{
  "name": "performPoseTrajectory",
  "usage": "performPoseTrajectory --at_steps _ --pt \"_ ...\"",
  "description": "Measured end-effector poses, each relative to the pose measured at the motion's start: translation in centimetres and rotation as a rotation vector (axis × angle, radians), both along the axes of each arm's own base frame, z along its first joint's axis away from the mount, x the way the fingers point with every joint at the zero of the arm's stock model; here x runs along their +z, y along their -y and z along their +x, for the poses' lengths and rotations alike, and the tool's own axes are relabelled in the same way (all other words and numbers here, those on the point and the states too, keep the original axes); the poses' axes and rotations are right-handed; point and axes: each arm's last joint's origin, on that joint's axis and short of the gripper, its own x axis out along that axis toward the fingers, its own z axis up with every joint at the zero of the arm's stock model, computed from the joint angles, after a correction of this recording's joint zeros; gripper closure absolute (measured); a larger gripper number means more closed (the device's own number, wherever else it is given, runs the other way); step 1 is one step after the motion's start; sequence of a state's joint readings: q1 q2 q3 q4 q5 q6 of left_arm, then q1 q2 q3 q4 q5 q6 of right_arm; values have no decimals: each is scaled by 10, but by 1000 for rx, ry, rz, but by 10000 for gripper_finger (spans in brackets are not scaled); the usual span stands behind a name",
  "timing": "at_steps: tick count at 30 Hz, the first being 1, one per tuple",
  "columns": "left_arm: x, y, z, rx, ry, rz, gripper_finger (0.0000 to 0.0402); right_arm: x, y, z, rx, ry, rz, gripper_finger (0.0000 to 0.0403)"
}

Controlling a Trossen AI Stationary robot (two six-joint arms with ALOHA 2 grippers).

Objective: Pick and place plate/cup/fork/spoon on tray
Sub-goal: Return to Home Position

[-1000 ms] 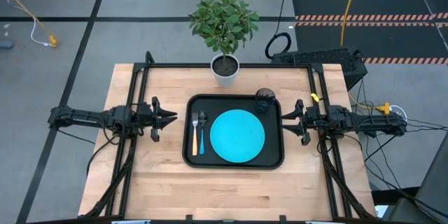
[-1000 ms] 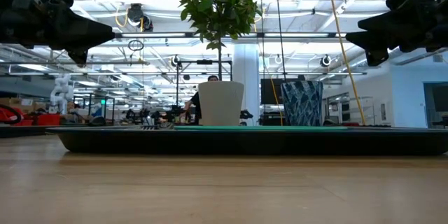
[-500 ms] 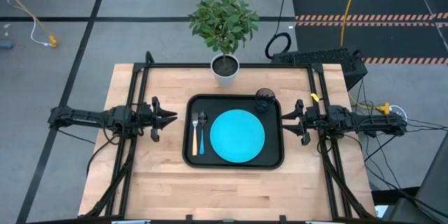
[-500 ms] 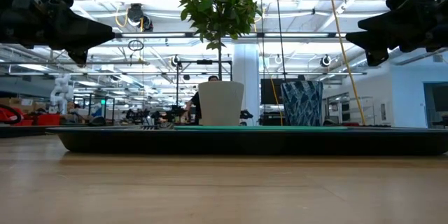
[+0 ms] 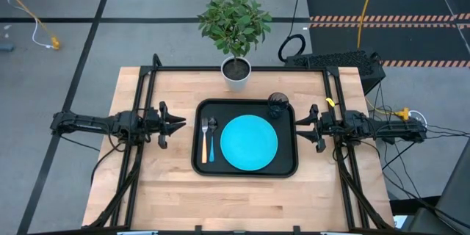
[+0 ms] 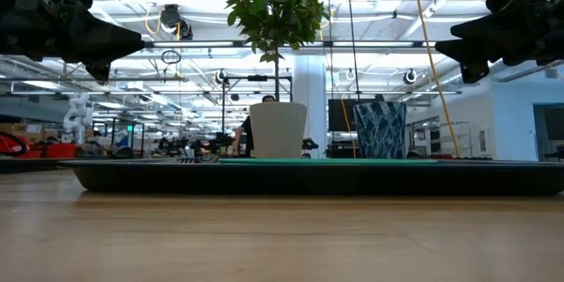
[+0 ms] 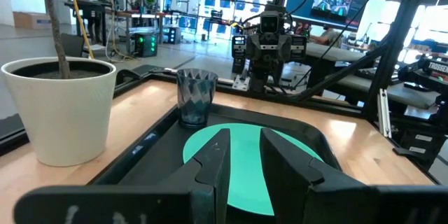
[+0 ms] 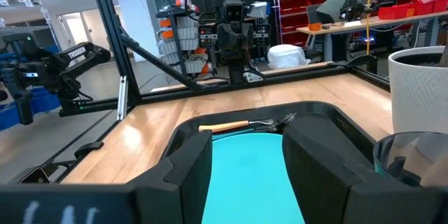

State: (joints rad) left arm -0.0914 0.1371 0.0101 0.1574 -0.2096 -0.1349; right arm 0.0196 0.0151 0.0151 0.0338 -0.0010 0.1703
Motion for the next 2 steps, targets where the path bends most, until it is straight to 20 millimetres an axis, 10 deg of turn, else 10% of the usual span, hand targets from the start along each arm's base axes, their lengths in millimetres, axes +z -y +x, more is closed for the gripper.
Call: performPoseTrajectory --at_steps 2 --pt "0 0 0 0 0 0 321 0 0 0 0 0 0 234"
